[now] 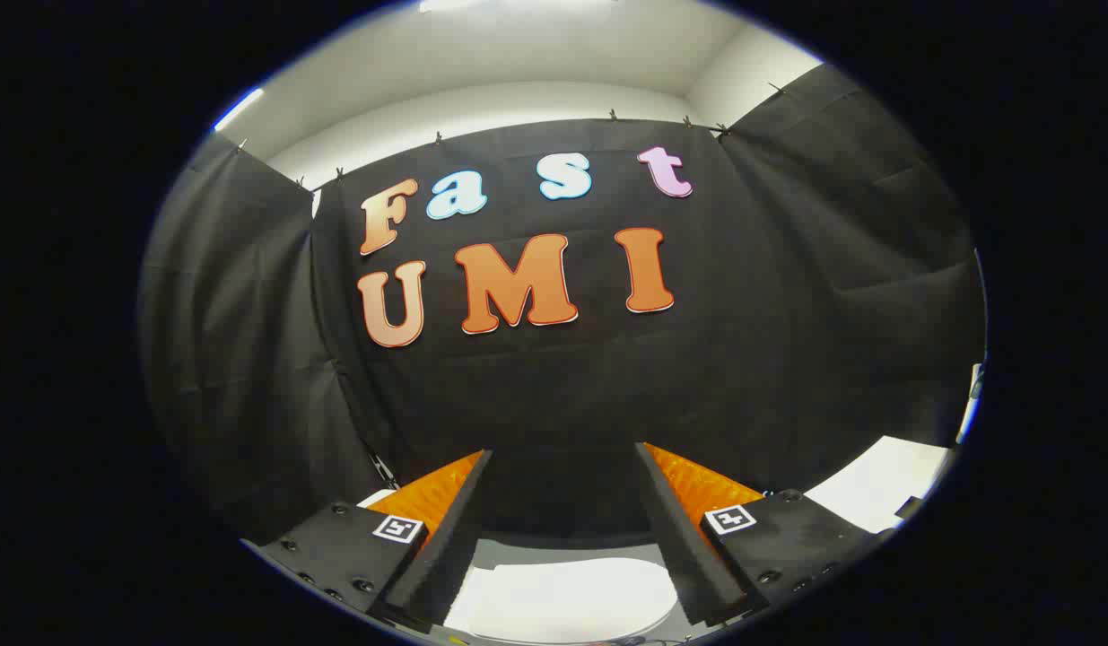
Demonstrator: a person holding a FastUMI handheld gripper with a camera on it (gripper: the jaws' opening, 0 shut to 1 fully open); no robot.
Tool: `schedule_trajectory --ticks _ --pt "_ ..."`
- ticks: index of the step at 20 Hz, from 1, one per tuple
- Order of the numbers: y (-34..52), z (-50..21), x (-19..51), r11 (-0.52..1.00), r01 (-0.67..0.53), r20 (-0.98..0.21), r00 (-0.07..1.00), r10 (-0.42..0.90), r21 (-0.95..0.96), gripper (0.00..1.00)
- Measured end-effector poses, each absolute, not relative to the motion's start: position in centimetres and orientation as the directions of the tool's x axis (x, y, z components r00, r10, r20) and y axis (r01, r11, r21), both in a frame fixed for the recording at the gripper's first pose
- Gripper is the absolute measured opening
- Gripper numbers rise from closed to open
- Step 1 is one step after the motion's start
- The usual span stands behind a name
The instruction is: Open the toilet lid.
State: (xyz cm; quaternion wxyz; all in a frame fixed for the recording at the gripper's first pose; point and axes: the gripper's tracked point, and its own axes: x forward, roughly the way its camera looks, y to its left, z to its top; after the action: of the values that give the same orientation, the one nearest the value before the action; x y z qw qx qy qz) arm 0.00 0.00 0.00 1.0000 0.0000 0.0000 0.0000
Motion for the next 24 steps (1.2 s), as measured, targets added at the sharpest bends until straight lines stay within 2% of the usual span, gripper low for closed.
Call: schedule_trajectory --ticks 11,24 --pt "-2.6 2.6 -1.0 0.998 0.033 0.09 0.996 -0.028 -0.061 0.98" --pt "-4.4 1.0 -0.9 0.999 0.048 0.066 0.997 -0.046 -0.021 0.98"
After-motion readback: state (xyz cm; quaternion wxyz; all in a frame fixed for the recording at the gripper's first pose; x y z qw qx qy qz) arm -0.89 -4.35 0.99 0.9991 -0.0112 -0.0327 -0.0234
